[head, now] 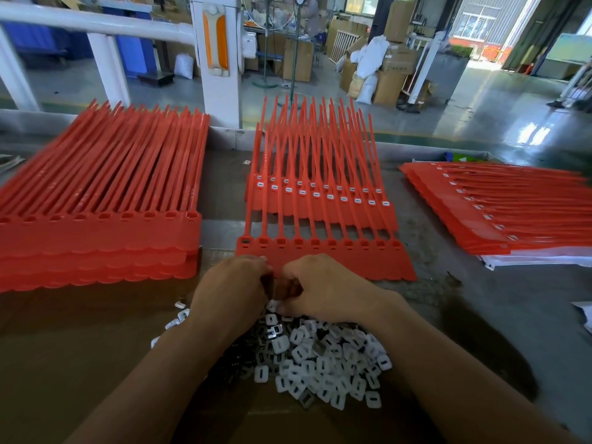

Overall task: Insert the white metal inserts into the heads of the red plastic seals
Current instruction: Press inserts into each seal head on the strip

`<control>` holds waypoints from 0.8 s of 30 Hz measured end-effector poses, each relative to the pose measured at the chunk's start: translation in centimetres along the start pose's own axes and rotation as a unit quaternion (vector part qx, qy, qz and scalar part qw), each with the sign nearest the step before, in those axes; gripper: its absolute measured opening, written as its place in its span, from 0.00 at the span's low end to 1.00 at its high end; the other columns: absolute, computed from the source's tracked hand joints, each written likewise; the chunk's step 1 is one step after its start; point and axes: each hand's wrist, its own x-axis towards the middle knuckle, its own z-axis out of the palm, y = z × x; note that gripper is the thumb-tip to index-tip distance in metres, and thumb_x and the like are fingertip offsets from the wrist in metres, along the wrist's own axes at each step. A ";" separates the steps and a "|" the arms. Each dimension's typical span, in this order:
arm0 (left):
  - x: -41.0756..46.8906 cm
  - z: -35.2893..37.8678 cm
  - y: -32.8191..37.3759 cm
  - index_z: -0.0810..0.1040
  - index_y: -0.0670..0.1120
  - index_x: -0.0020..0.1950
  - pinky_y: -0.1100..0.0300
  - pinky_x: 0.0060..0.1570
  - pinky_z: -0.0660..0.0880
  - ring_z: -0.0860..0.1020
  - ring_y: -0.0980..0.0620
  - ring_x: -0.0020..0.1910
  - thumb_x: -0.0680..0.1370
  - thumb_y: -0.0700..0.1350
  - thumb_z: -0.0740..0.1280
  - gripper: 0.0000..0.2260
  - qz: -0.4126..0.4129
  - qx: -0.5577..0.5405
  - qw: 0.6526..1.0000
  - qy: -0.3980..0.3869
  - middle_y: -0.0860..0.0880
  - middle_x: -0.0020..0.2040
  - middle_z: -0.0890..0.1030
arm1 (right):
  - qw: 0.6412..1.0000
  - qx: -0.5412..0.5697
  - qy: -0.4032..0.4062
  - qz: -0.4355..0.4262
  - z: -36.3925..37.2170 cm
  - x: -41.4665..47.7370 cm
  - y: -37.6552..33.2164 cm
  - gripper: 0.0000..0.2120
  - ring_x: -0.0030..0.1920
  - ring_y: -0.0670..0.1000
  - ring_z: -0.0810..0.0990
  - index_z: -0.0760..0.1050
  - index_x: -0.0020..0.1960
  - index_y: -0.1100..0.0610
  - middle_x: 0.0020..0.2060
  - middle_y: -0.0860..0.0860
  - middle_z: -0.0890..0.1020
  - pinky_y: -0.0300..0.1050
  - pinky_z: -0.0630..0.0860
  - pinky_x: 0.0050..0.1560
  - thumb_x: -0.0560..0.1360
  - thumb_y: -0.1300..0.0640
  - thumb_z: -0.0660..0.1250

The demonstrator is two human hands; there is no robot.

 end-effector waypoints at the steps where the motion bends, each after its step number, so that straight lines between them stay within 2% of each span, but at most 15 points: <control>1: 0.0 0.0 0.0 0.78 0.50 0.60 0.61 0.60 0.67 0.73 0.54 0.62 0.76 0.39 0.58 0.17 -0.001 -0.001 1.000 0.000 0.53 0.65 0.74 | 1.000 0.007 0.004 0.003 0.0 -0.1 0.1 0.04 0.39 0.44 0.74 0.75 0.41 0.54 0.36 0.43 0.73 0.37 0.72 0.41 0.72 0.55 0.69; 3: 0.0 0.1 0.0 0.76 0.50 0.62 0.61 0.62 0.66 0.71 0.55 0.64 0.76 0.38 0.57 0.18 -0.004 -0.001 1.000 -0.001 0.53 0.66 0.73 | 1.000 0.023 0.009 0.011 -0.1 -0.2 0.3 0.05 0.44 0.45 0.76 0.78 0.46 0.56 0.39 0.43 0.75 0.39 0.74 0.47 0.73 0.55 0.69; 6: 0.1 0.1 -0.1 0.75 0.50 0.64 0.60 0.64 0.65 0.69 0.56 0.66 0.75 0.37 0.57 0.19 -0.008 0.000 1.000 -0.004 0.54 0.68 0.71 | 0.999 0.028 0.013 0.019 -0.2 -0.4 0.5 0.06 0.47 0.46 0.78 0.79 0.48 0.57 0.43 0.46 0.79 0.41 0.75 0.51 0.73 0.55 0.68; 13: 0.2 0.2 -0.1 0.74 0.51 0.65 0.60 0.66 0.63 0.68 0.56 0.67 0.76 0.37 0.56 0.20 -0.012 -0.001 1.000 -0.005 0.55 0.69 0.70 | 0.999 0.029 0.015 0.015 -0.1 -0.4 0.8 0.06 0.48 0.46 0.78 0.80 0.49 0.57 0.45 0.47 0.79 0.40 0.75 0.51 0.73 0.57 0.68; 20: 0.2 0.2 -0.1 0.75 0.51 0.64 0.60 0.65 0.65 0.69 0.56 0.66 0.75 0.37 0.57 0.20 -0.009 0.003 1.000 0.000 0.55 0.68 0.71 | 0.999 0.031 0.016 0.011 -0.1 -0.4 0.8 0.06 0.45 0.42 0.76 0.81 0.49 0.56 0.41 0.42 0.76 0.36 0.74 0.48 0.72 0.58 0.70; 24: 0.2 0.2 -0.1 0.74 0.51 0.64 0.59 0.65 0.65 0.69 0.55 0.66 0.75 0.36 0.56 0.20 -0.011 0.003 1.000 -0.001 0.54 0.68 0.71 | 0.999 0.034 0.020 0.011 -0.1 -0.5 0.8 0.08 0.48 0.44 0.78 0.80 0.51 0.56 0.47 0.47 0.81 0.39 0.75 0.52 0.73 0.57 0.68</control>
